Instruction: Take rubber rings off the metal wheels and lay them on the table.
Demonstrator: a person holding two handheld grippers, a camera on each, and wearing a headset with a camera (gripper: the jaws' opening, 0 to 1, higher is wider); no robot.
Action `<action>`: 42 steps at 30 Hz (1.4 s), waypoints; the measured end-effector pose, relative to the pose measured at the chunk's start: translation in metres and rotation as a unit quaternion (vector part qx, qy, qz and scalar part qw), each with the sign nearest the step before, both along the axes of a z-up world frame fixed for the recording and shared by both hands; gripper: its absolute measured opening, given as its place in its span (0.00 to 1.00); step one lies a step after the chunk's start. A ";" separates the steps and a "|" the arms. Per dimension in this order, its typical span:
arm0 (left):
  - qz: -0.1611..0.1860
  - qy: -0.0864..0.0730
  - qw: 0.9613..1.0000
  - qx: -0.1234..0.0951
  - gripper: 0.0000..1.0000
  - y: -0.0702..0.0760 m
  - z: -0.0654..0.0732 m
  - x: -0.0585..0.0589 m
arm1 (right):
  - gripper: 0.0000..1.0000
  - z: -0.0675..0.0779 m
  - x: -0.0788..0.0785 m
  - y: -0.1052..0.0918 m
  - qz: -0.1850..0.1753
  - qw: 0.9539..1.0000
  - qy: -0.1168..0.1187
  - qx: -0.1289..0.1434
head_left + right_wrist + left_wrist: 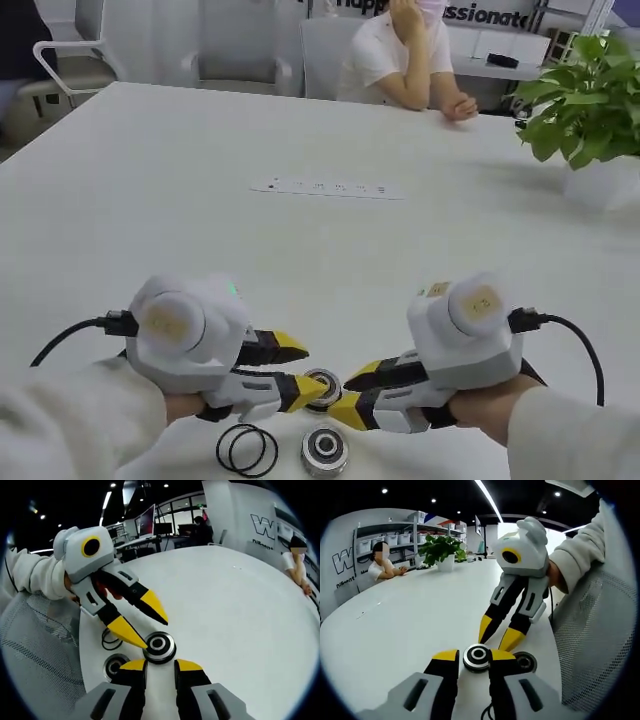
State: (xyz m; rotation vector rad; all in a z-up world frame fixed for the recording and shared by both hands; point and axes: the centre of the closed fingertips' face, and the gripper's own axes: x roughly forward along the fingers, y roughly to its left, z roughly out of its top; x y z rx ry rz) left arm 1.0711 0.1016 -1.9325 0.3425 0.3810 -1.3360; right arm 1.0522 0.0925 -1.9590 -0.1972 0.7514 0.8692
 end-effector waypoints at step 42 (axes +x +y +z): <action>-0.005 0.002 1.000 0.010 0.07 -0.002 -0.007 -0.007 | 0.00 0.000 0.002 -0.004 0.014 0.999 -0.016 -0.024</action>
